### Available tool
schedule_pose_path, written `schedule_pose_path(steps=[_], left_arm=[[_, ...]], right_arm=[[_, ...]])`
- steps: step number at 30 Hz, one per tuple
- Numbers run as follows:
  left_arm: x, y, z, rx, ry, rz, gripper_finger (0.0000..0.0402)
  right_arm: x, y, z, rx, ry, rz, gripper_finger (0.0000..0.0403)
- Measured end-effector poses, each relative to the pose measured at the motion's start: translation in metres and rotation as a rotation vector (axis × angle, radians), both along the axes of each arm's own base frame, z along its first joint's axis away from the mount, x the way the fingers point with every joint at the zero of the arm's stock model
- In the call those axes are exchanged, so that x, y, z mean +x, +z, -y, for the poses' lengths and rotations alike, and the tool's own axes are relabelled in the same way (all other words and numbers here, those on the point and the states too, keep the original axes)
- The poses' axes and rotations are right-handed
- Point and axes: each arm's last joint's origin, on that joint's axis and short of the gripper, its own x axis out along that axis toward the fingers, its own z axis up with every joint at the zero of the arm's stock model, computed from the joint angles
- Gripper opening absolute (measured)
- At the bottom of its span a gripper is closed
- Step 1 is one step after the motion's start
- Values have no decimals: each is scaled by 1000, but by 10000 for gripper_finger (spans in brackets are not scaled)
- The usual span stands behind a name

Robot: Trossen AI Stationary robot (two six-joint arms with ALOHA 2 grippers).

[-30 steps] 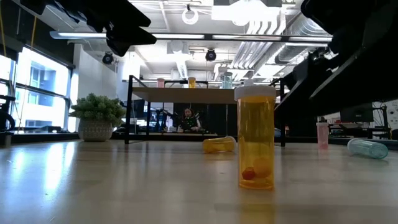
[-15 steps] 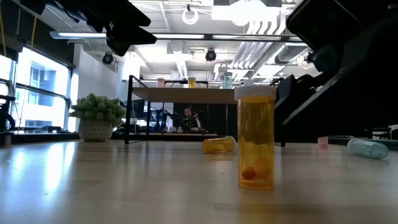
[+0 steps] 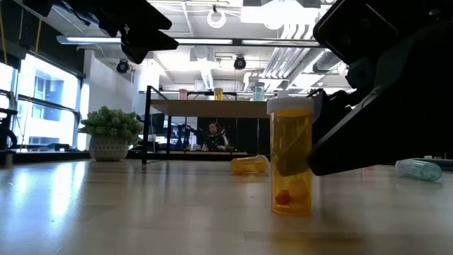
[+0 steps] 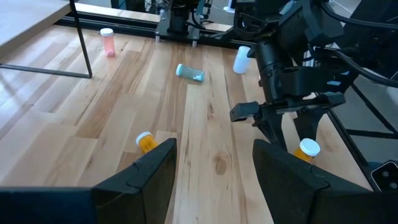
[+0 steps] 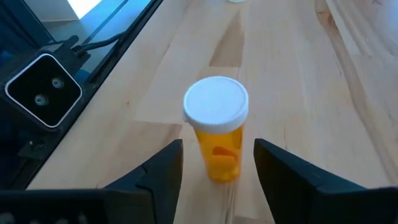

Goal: Pick and place medicine bottles onto shelf by color
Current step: Put the bottom orange pill bottle on the shelf aligned with the other orange pill bottle

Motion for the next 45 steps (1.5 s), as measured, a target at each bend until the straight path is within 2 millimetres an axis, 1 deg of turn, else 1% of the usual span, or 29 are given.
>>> schedule_pose_path(steps=[5,15,26,33,37,41,45], left_arm=[[0,0,0,0,0,0,200],[0,0,0,0,0,0,200],[0,0,0,0,0,0,200],[0,0,0,0,0,0,200],[0,0,0,6,-2,-1,200],[0,1,-1,50,-18,-13,200],[4,17,-6,79,-15,-73,200]], right_arm=[[1,1,1,11,-6,3,167],[2,2,1,21,-7,16,159],[2,2,1,23,-1,15,99],[2,2,1,22,-6,16,91],[6,4,7,46,-36,23,90],[13,10,18,89,-84,35,90],[22,18,33,149,-148,41,90]])
